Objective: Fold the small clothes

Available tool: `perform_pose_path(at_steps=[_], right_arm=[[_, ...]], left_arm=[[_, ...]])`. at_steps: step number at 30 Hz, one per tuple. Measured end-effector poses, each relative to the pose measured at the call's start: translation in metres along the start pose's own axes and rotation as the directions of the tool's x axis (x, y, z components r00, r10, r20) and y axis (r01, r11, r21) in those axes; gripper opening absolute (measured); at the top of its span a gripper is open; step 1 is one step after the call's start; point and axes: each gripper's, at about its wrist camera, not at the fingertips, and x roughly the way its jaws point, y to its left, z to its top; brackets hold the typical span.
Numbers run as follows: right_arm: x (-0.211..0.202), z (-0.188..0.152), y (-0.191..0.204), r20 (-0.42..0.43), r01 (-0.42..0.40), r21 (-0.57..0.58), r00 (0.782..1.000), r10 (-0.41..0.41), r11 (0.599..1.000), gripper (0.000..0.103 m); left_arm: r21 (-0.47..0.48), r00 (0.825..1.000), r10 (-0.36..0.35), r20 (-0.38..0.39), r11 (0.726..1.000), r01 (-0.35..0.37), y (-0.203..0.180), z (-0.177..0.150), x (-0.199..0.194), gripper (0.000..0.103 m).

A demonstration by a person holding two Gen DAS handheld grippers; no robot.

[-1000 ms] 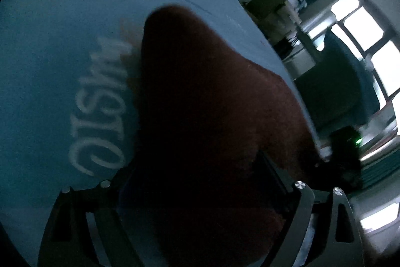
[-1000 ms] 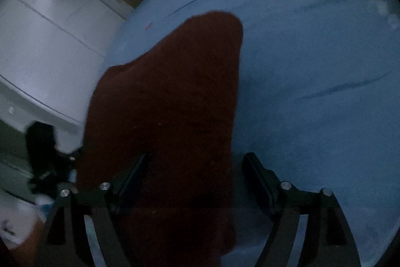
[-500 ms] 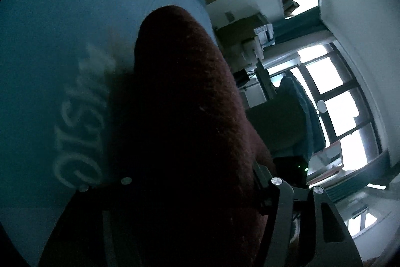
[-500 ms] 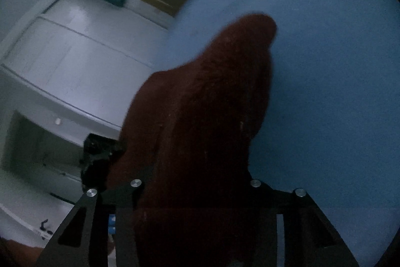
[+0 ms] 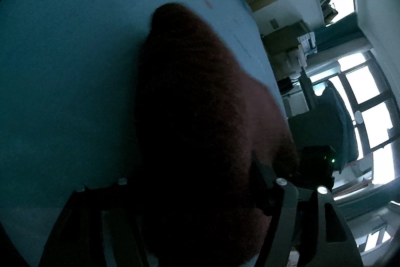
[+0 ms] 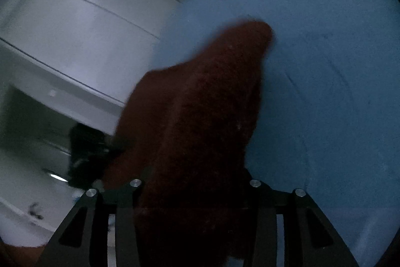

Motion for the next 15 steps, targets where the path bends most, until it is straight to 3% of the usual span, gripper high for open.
perform_pose_path(at_steps=[3,7,12,15], right_arm=[[-0.007,-0.005,0.000,-0.008,0.033,-0.019,0.999,-0.033,0.999,0.055],[-0.028,-0.004,0.013,-0.005,0.100,-0.096,0.995,-0.101,0.990,0.056],[-0.046,-0.014,0.019,0.015,0.173,-0.159,0.985,-0.173,0.972,0.057],[-0.055,-0.019,-0.013,0.023,0.204,-0.131,0.979,-0.203,0.970,0.057]], left_arm=[[0.026,1.000,0.005,0.014,1.000,-0.006,-0.006,-0.006,-0.008,0.067],[0.130,0.996,0.084,0.031,0.988,-0.087,-0.033,-0.019,-0.012,0.067],[0.262,0.979,0.192,0.063,0.944,-0.201,-0.058,-0.069,-0.018,0.067],[0.292,0.964,0.254,0.082,0.918,-0.267,-0.060,-0.091,-0.004,0.069]])
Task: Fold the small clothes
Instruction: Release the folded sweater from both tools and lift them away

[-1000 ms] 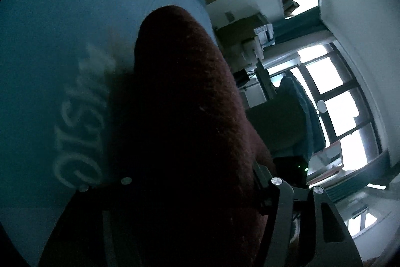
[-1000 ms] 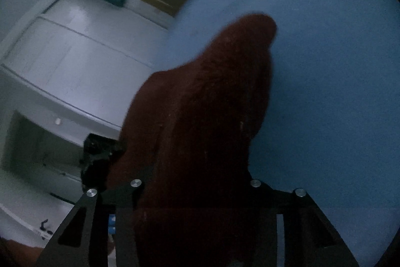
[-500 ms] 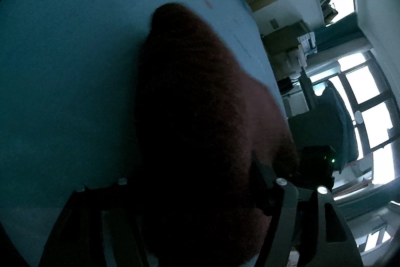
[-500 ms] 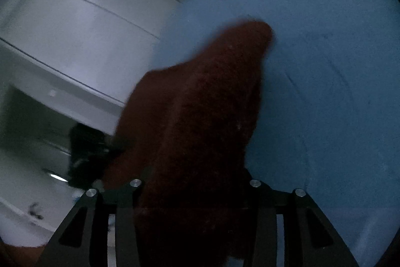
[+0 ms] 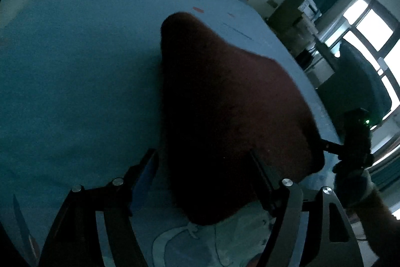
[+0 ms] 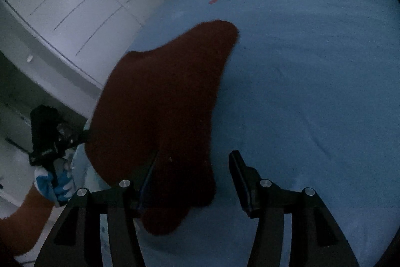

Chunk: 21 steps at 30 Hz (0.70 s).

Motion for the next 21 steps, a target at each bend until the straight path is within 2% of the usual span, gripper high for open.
perform_pose_path(at_steps=[1,4,7,11,12,16,21], right_arm=[[0.004,-0.002,-0.001,-0.001,0.022,0.001,1.000,-0.022,1.000,0.057],[0.011,-0.001,-0.005,0.011,0.043,0.036,0.999,-0.043,0.998,0.059],[0.013,0.002,0.003,0.023,0.065,0.040,0.998,-0.066,0.997,0.059],[0.004,0.001,0.011,0.020,0.117,0.055,0.993,-0.118,0.992,0.061],[-0.006,-0.007,0.022,0.027,0.136,0.053,0.990,-0.138,0.989,0.061],[-0.028,-0.018,0.031,0.056,0.188,0.067,0.980,-0.192,0.980,0.061],[-0.063,-0.036,0.048,0.116,0.271,0.073,0.954,-0.278,0.960,0.061]], left_arm=[[0.005,1.000,0.013,0.004,1.000,-0.013,0.000,-0.006,0.001,0.075],[0.031,0.998,0.068,0.009,0.997,-0.068,-0.009,-0.014,0.016,0.077],[0.009,0.996,0.091,0.008,0.996,-0.091,-0.020,-0.011,0.031,0.078],[-0.001,0.989,0.143,0.034,0.990,-0.144,-0.026,-0.004,0.018,0.078],[0.002,0.986,0.162,0.047,0.987,-0.162,-0.031,-0.003,0.015,0.078],[0.022,0.964,0.244,0.105,0.969,-0.248,-0.053,-0.016,-0.003,0.078],[0.017,0.925,0.344,0.162,0.936,-0.351,-0.087,-0.037,-0.022,0.078]])
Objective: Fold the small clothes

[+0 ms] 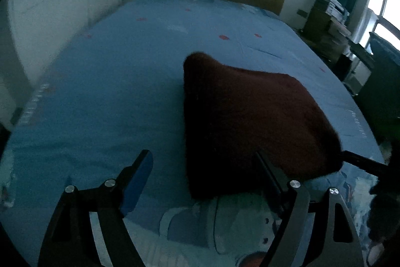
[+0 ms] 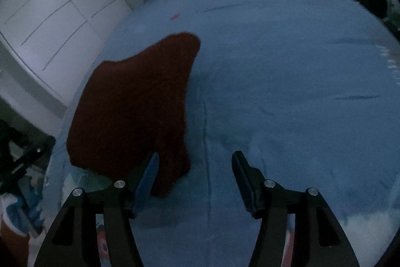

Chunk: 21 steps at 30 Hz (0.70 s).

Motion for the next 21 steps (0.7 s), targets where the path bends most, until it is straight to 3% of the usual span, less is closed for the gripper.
perform_pose_path(at_steps=[9,21], right_arm=[[-0.066,-0.043,0.020,0.108,0.090,0.014,0.990,-0.091,0.996,0.063],[-0.124,-0.088,0.057,0.212,0.167,-0.012,0.964,-0.161,0.986,0.068]], left_arm=[[0.034,0.991,0.097,0.087,0.994,-0.101,-0.027,-0.048,-0.053,0.084],[0.043,0.977,0.135,0.168,0.989,-0.144,-0.031,-0.088,-0.098,0.096]])
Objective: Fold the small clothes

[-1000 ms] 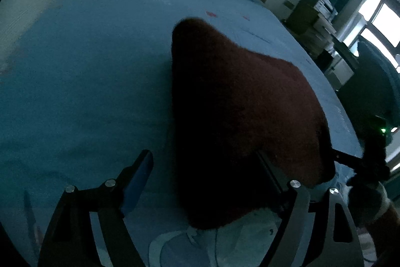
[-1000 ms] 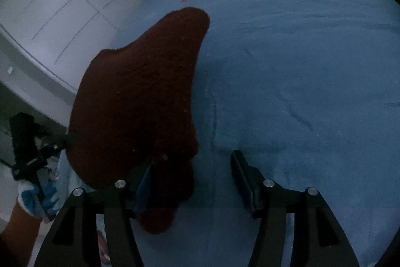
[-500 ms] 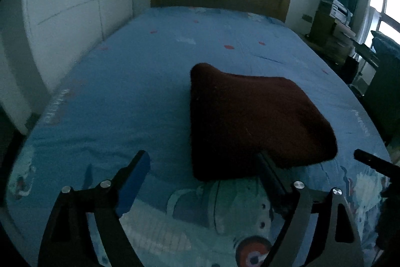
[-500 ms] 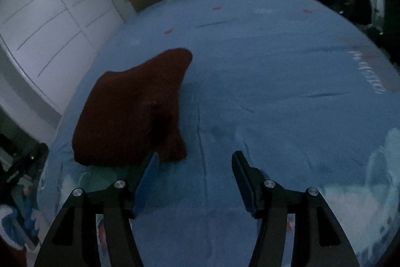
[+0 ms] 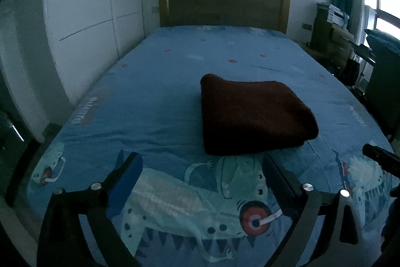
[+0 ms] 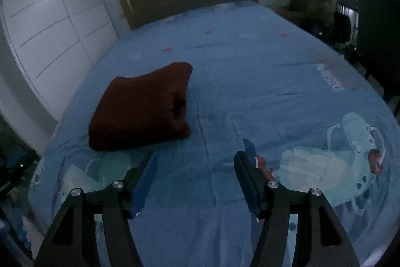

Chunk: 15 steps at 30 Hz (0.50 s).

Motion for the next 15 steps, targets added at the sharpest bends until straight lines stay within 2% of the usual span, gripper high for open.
perform_pose_path(at_steps=[7,15], right_arm=[[-0.031,-0.013,0.005,0.053,0.018,-0.011,0.998,-0.018,1.000,0.072],[-0.057,-0.025,0.001,0.103,0.051,0.014,0.993,-0.052,0.999,0.080]], left_arm=[[0.010,0.999,0.029,0.026,1.000,-0.029,0.001,-0.018,-0.024,0.101],[0.023,0.997,0.049,0.059,0.998,-0.050,-0.003,-0.028,-0.044,0.101]])
